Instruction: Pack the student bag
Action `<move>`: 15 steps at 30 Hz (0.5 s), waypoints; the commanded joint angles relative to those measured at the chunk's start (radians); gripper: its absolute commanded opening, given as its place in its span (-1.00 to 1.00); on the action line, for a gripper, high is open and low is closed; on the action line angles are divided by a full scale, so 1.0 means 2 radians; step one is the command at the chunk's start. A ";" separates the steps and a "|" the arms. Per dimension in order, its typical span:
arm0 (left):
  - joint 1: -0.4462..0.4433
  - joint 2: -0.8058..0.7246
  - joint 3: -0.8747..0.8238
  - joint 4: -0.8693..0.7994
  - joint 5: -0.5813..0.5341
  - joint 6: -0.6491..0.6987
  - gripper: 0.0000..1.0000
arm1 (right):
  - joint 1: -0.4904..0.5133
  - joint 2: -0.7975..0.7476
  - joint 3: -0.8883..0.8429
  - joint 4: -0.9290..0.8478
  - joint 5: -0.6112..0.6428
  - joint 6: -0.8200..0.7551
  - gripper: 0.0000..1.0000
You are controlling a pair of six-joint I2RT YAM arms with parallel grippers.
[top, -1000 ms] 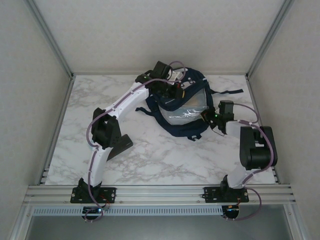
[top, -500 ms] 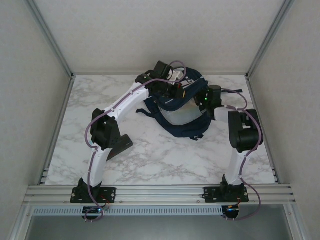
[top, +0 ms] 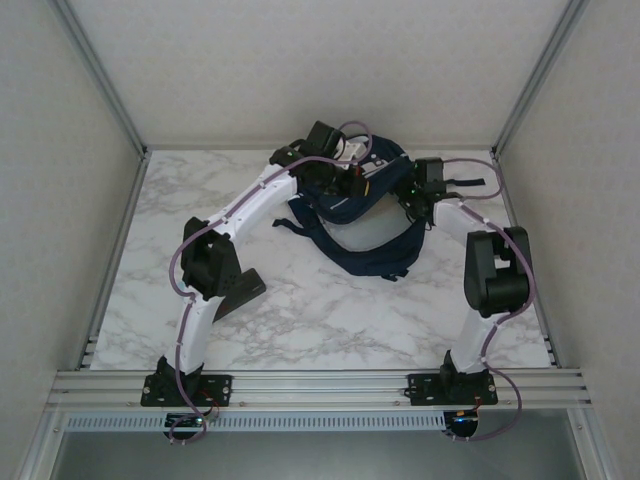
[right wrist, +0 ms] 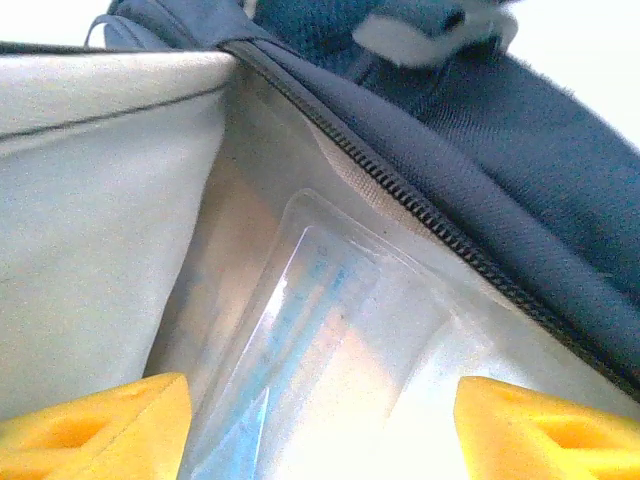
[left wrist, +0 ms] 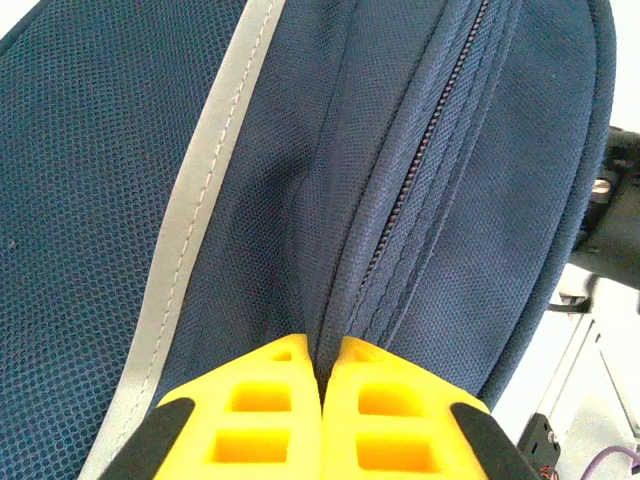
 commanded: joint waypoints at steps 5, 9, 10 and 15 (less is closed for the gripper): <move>0.003 -0.036 0.044 0.002 0.016 0.004 -1.00 | 0.000 -0.069 0.017 -0.105 0.044 -0.121 0.38; 0.003 -0.033 0.045 0.003 0.018 0.001 -1.00 | 0.001 -0.070 0.003 -0.086 -0.017 -0.120 -0.06; 0.003 -0.031 0.045 0.003 0.020 -0.001 -1.00 | 0.002 -0.068 -0.003 -0.074 -0.038 -0.112 -0.17; 0.000 -0.034 0.029 -0.010 0.006 0.005 -1.00 | 0.007 -0.108 -0.073 -0.047 -0.055 -0.082 -0.09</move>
